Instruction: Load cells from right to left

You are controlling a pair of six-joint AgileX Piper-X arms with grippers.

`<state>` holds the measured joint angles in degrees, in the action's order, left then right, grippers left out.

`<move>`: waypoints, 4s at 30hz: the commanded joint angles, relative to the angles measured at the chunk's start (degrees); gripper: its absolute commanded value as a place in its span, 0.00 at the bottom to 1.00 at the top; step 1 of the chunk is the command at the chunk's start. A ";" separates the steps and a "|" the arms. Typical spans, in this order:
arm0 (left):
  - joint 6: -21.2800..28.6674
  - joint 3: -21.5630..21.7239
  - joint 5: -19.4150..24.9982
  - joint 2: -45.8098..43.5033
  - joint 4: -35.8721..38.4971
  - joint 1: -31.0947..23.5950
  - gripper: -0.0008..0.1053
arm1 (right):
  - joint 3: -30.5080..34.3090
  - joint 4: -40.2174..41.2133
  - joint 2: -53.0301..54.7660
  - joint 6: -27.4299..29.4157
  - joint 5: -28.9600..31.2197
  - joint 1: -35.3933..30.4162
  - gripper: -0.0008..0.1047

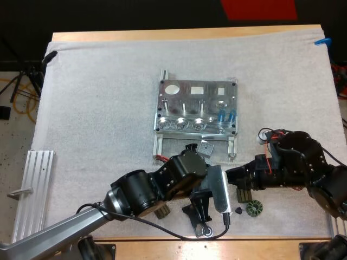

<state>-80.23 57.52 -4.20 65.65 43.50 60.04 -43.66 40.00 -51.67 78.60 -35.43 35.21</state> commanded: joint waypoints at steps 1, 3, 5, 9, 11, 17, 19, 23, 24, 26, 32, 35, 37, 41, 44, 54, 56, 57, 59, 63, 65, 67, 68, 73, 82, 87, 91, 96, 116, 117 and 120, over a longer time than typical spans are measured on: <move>-1.59 0.37 2.30 -1.71 0.79 0.06 0.40 | -0.19 1.32 0.00 1.34 0.63 -0.33 0.09; -2.10 0.37 2.30 -2.63 1.72 0.06 0.53 | -0.19 1.32 0.00 1.49 0.88 -0.33 0.09; -2.70 0.37 2.79 -3.46 3.35 0.06 0.62 | -0.19 1.32 0.00 2.83 0.89 -0.33 0.09; -5.62 0.37 3.16 -5.91 7.06 0.06 0.63 | -0.19 1.32 0.00 4.35 2.31 -0.33 0.09; -8.34 0.37 4.20 -7.21 7.99 0.06 0.63 | -0.19 1.45 0.00 6.06 2.29 -0.33 0.09; -19.28 0.37 11.61 -12.89 8.96 0.06 0.63 | -0.33 3.73 0.00 10.96 4.10 -0.33 0.09; -24.23 0.37 13.97 -14.88 8.96 0.06 0.63 | -0.96 5.36 0.00 13.32 5.65 -0.33 0.09; -30.21 0.37 17.38 -17.10 9.53 0.06 0.63 | -2.74 7.70 0.00 16.30 8.09 -0.33 0.09; -31.75 0.37 18.44 -17.48 10.05 0.06 0.63 | -3.56 8.58 0.00 17.33 9.48 -0.33 0.09; -33.43 0.37 20.38 -17.83 11.44 0.06 0.63 | -4.76 9.60 0.00 18.37 11.45 -0.33 0.09; -39.95 0.37 24.46 -17.81 18.38 0.06 0.63 | -8.30 13.67 0.00 22.55 16.66 -0.33 0.09; -44.14 0.37 25.38 -17.81 20.33 0.06 0.63 | -9.72 17.17 0.00 24.35 18.97 -0.33 0.09; -46.49 0.37 25.51 -17.81 20.96 0.06 0.63 | -10.41 19.34 0.00 25.64 20.45 -0.33 0.09; -47.32 0.15 25.51 -17.81 21.48 0.06 0.63 | -11.39 22.41 -0.16 27.65 22.66 -0.33 0.09; -47.32 0.15 26.29 -17.81 23.81 0.06 0.63 | -12.89 24.59 -1.25 28.88 22.97 -0.33 0.09; -49.46 -0.76 29.10 -17.81 29.18 0.06 0.63 | -22.44 26.85 -9.41 34.42 29.26 -0.18 0.09; -49.91 -1.57 30.00 -18.18 29.18 0.06 0.63 | -24.12 26.83 -11.11 34.56 29.24 -0.17 0.09; -50.22 -2.12 30.42 -18.66 29.08 0.06 0.63 | -25.33 26.83 -12.18 34.69 29.24 -0.17 0.09; -50.75 -3.25 30.98 -19.36 28.24 0.06 0.63 | -27.04 26.83 -13.68 35.05 29.24 -0.17 0.09; -52.78 -6.17 31.47 -22.41 23.65 0.06 0.63 | -29.98 26.71 -16.32 36.10 29.24 -0.17 0.09; -53.07 -7.56 31.47 -23.96 21.66 0.06 0.63 | -31.15 26.71 -17.46 36.22 29.24 -0.17 0.09; -52.71 -8.86 31.47 -25.10 20.46 0.06 0.63 | -32.41 26.60 -18.91 37.50 29.24 -0.17 0.09; -52.66 -9.14 31.47 -25.22 20.46 0.06 0.63 | -32.76 26.50 -19.24 37.52 29.24 -0.17 0.09; -48.75 -10.18 31.47 -25.08 20.33 0.06 0.63 | -36.44 26.19 -23.71 38.48 29.42 -0.17 0.09; -48.65 -10.36 29.01 -25.09 18.90 0.06 0.63 | -45.72 26.74 -35.09 39.78 30.18 -0.17 0.09; -48.65 -10.36 28.46 -25.09 19.02 0.06 0.63 | -50.07 28.76 -40.22 41.58 31.44 0.00 0.09; -48.65 -10.36 28.46 -25.09 19.02 0.06 0.63 | -51.53 29.15 -43.09 44.76 35.43 0.84 0.09; -48.65 -10.36 28.46 -25.09 19.02 0.06 0.63 | -51.52 29.27 -45.73 46.93 35.43 1.77 0.09; -47.54 -10.36 28.46 -25.09 18.78 0.06 0.63 | -51.52 21.68 -54.58 50.67 39.94 3.45 0.09; -47.54 -10.36 28.46 -25.09 18.78 0.06 0.63 | -51.52 21.56 -54.79 50.92 39.94 3.45 0.09; -47.54 -10.36 28.46 -25.09 18.78 0.06 0.63 | -51.52 21.58 -55.53 51.96 39.94 3.45 0.09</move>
<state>-127.77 47.25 24.12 40.51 62.73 60.04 -94.62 61.95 -107.55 129.91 4.39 38.70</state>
